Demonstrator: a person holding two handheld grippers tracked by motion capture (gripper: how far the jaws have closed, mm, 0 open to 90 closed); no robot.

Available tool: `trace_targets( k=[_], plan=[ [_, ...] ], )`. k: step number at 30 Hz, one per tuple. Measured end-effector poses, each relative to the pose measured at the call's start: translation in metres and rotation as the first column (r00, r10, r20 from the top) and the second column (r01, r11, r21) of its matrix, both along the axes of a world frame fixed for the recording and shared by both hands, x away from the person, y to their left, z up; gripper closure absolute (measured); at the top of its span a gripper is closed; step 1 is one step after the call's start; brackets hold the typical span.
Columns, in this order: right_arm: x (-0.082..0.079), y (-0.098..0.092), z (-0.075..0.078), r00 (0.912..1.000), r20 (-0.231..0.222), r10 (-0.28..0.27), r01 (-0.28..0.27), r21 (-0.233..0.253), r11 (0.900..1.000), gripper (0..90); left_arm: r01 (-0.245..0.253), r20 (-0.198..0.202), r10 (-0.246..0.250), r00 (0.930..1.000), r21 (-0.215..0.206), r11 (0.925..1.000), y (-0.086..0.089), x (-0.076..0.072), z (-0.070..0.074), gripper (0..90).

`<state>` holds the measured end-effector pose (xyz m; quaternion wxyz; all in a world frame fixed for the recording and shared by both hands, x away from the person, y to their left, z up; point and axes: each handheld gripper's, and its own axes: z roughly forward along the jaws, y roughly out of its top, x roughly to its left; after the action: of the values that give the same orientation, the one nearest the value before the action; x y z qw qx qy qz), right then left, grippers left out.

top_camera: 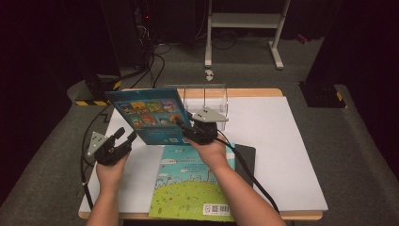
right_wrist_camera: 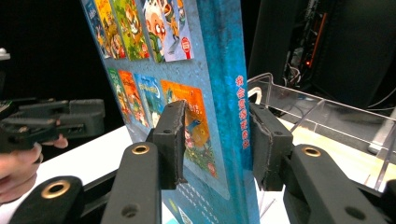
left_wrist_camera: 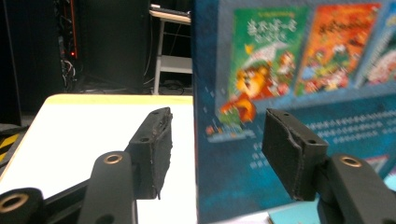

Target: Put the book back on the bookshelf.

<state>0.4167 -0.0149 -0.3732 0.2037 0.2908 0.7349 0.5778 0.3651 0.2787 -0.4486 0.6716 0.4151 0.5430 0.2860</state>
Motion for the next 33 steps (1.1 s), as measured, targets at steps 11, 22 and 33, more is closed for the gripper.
trace_targets(
  k=[11, 22, 33],
  plan=[
    [-0.013, 0.000, -0.001, 0.9995, 0.013, 0.030, -0.030, -0.013, 0.999, 60.8, 0.010, -0.033, -0.010, 0.9994, -0.003, 0.9999, -0.017, -0.031, -0.009, 39.1],
    [-0.034, 0.002, 0.000, 0.9965, 0.015, 0.082, -0.081, -0.036, 0.996, 72.4, 0.030, -0.031, -0.030, 0.9991, 0.015, 0.9994, -0.012, -0.039, -0.009, 38.5],
    [-0.055, 0.008, -0.004, 0.9919, 0.030, 0.124, -0.123, -0.031, 0.992, 81.6, 0.074, 0.034, -0.074, 0.9967, -0.002, 0.9973, -0.023, -0.052, 0.008, 39.9]
  ],
)
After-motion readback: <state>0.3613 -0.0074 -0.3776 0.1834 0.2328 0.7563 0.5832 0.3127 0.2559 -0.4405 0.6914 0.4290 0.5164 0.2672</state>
